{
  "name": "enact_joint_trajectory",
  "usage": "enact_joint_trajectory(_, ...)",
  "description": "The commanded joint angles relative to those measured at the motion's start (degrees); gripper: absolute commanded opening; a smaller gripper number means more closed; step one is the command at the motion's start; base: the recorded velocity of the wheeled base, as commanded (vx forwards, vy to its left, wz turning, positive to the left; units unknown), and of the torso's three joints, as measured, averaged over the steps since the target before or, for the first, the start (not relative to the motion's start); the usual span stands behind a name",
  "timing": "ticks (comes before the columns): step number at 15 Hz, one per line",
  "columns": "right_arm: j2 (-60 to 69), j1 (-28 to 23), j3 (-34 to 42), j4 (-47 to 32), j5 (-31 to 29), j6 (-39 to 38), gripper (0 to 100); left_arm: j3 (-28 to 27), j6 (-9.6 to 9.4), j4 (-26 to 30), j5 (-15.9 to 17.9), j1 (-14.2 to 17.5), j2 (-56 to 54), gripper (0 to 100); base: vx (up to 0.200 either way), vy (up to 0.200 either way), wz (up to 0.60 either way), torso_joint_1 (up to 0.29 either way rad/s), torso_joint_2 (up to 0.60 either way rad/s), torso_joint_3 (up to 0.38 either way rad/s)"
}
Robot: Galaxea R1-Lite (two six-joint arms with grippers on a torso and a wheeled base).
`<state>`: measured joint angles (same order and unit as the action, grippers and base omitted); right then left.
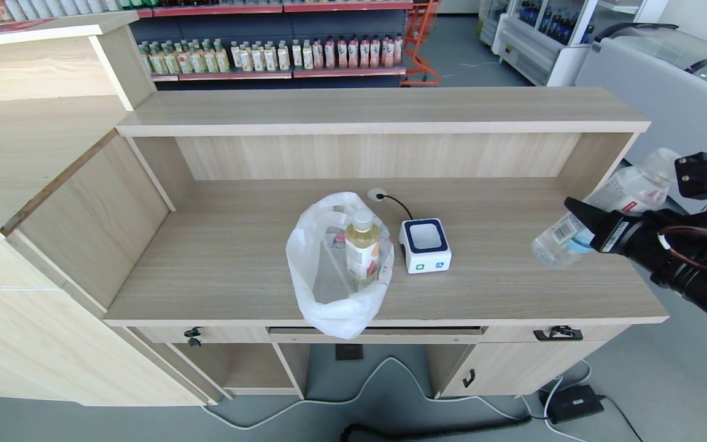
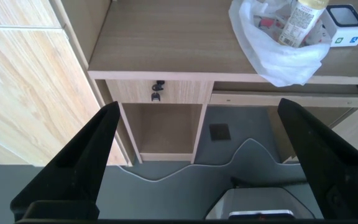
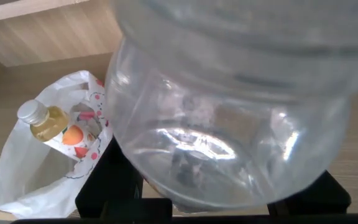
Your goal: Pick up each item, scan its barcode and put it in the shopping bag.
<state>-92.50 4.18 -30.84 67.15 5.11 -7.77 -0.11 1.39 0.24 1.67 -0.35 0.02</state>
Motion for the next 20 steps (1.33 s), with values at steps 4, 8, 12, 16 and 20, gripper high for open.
enact_joint_trajectory(4, -8.84, 3.82, -5.72, 2.11, 0.17, -0.32, 0, 0.02, 0.02, 0.02, 0.0, 0.0, -0.02, 100, 0.0, 0.0, 0.0, 0.0, 0.0, 0.0)
enact_joint_trajectory(8, -9.54, 7.51, -8.18, 1.32, -0.19, 0.12, 0, -0.07, 0.02, 0.2, 0.0, 0.0, -0.02, 100, 0.0, 0.0, 0.0, 0.0, 0.0, 0.0)
enact_joint_trajectory(12, -9.19, 10.32, -8.18, 1.32, -0.19, 1.53, 0, -0.07, 0.02, 0.11, 0.09, 0.0, -0.02, 100, 0.0, 0.0, 0.0, 0.0, 0.0, 0.0)
enact_joint_trajectory(16, -8.57, 15.42, -7.57, 1.32, -0.36, 1.61, 0, -0.07, 0.02, 0.11, 0.35, 0.0, -0.02, 100, 0.0, 0.1, 0.0, 0.002, 0.0, 0.0)
enact_joint_trajectory(20, -8.13, 17.35, -7.74, 0.53, -0.36, 2.23, 0, -0.07, 0.1, 0.11, 0.35, 0.0, -0.02, 100, 0.0, 0.2, 0.0, 0.008, 0.0, 0.001)
